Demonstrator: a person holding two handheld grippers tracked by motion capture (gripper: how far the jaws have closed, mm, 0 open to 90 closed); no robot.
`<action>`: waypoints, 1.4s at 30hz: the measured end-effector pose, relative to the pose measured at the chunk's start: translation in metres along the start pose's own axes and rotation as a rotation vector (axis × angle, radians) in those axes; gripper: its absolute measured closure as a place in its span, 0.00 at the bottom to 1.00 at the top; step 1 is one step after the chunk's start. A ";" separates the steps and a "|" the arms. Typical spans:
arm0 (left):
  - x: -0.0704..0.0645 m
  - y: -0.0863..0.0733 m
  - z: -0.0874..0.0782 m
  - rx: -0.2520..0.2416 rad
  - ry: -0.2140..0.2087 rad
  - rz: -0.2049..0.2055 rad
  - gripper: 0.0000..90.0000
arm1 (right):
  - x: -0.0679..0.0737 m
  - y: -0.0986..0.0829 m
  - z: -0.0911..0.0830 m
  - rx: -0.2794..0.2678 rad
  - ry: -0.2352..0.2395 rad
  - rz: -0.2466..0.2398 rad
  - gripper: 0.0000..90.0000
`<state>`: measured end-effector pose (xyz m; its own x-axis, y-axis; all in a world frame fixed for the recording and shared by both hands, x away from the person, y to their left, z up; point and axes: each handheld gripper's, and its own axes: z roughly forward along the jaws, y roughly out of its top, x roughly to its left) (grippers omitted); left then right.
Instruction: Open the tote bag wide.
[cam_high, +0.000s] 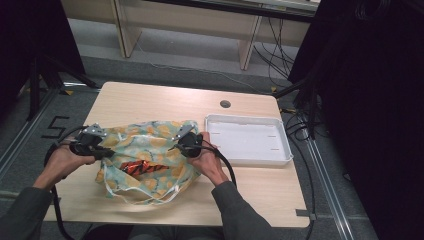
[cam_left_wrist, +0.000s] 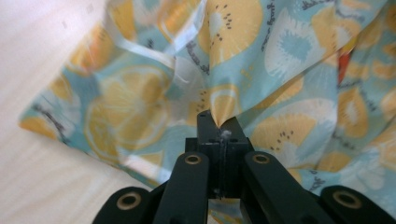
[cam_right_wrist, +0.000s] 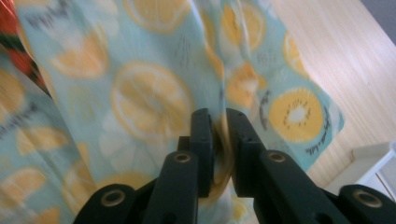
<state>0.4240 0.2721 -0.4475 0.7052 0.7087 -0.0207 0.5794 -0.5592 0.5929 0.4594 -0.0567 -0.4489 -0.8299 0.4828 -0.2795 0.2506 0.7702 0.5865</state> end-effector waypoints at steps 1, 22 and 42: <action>0.000 -0.001 0.002 -0.006 0.010 -0.008 0.99 | 0.000 -0.002 0.001 0.012 0.000 0.002 0.88; -0.007 0.005 -0.010 -0.025 -0.009 0.017 0.99 | 0.002 -0.038 -0.064 -0.077 0.157 0.416 0.54; 0.006 0.001 -0.024 -0.145 0.001 -0.060 0.99 | -0.007 -0.023 -0.063 -0.121 0.064 0.251 1.00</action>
<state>0.4187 0.2858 -0.4277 0.6704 0.7396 -0.0588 0.5555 -0.4479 0.7006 0.4278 -0.1043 -0.4124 -0.7799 0.6222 -0.0681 0.3942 0.5728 0.7187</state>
